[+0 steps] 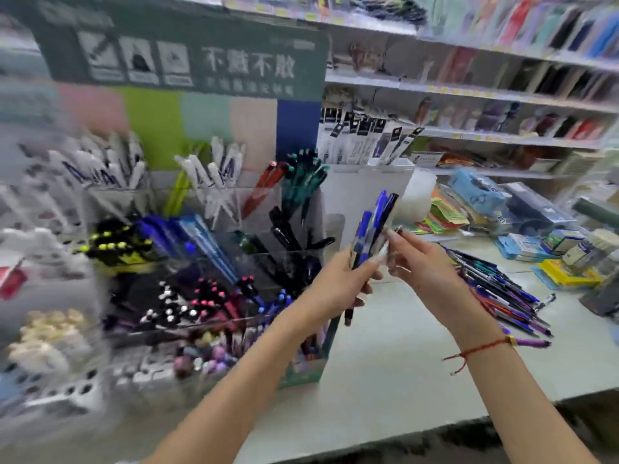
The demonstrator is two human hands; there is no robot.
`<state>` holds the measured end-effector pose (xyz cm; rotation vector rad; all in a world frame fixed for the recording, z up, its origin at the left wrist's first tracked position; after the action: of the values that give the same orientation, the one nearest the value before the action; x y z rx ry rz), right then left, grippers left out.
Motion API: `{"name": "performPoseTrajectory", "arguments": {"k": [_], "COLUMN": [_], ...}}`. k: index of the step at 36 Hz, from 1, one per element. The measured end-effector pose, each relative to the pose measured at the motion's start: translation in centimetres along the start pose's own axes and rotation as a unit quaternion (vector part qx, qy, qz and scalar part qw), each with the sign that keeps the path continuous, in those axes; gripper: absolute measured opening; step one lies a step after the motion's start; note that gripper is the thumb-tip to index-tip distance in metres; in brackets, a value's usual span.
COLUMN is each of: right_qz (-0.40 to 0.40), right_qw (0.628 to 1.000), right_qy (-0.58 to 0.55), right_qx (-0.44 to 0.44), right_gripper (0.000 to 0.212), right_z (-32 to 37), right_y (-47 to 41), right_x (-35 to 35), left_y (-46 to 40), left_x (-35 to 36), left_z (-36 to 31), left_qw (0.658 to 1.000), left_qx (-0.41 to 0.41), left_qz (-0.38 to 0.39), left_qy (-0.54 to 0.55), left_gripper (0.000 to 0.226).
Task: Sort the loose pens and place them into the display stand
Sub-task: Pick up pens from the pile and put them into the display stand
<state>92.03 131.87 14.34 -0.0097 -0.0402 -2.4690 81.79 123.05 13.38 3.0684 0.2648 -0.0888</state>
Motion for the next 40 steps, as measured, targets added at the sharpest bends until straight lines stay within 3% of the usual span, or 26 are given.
{"name": "performPoseTrajectory", "arguments": {"k": [6, 14, 21, 26, 34, 37, 40], "right_qz": [-0.05, -0.14, -0.213, -0.179, -0.149, -0.138, -0.109], "right_qw": [0.985, 0.97, 0.955, 0.967, 0.984, 0.982, 0.962], "right_qy": [-0.146, -0.021, 0.021, 0.031, -0.014, 0.04, 0.169], "right_qx": [-0.074, -0.198, -0.206, -0.178, -0.096, -0.125, -0.185], "right_gripper": [0.016, 0.017, 0.01, 0.013, 0.016, 0.018, 0.017], "right_z": [2.9, 4.6, 1.0, -1.6, -6.4, -6.8, -6.4], "right_y": [1.5, 2.3, 3.8, 5.0, 6.8, 6.9, 6.5], "right_x": [8.1, 15.4, 16.0, 16.3, 18.2, 19.7, 21.7], "left_y": [6.6, 14.8, 19.1, 19.9, 21.3, 21.6, 21.8], "left_x": [-9.1, -17.5, -19.6, -19.0, -20.4, -20.7, -20.6], "left_z": [-0.7, 2.4, 6.2, 7.1, 8.6, 8.9, 9.1], "left_qw": [0.992, 0.961, 0.911, 0.879, 0.871, 0.877, 0.88], "left_qx": [0.026, 0.043, 0.042, 0.077, 0.059, 0.043, 0.029], "left_qz": [-0.101, -0.238, -0.339, -0.346, -0.363, -0.359, -0.346], "left_qy": [0.073, 0.135, 0.232, 0.318, 0.327, 0.316, 0.324], "left_gripper": [0.008, 0.009, 0.006, 0.013, 0.014, 0.012, 0.015]}}
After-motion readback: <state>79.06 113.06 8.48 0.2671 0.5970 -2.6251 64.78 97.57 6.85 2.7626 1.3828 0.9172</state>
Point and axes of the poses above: each hand's wrist, its own y-axis away from the middle knuckle, its own x-axis out of the palm, z = x × y, the point moved 3 cm from there along -y, towards the middle knuckle, and after that the axes turned 7 degrees about z, right-handed, at the moved point
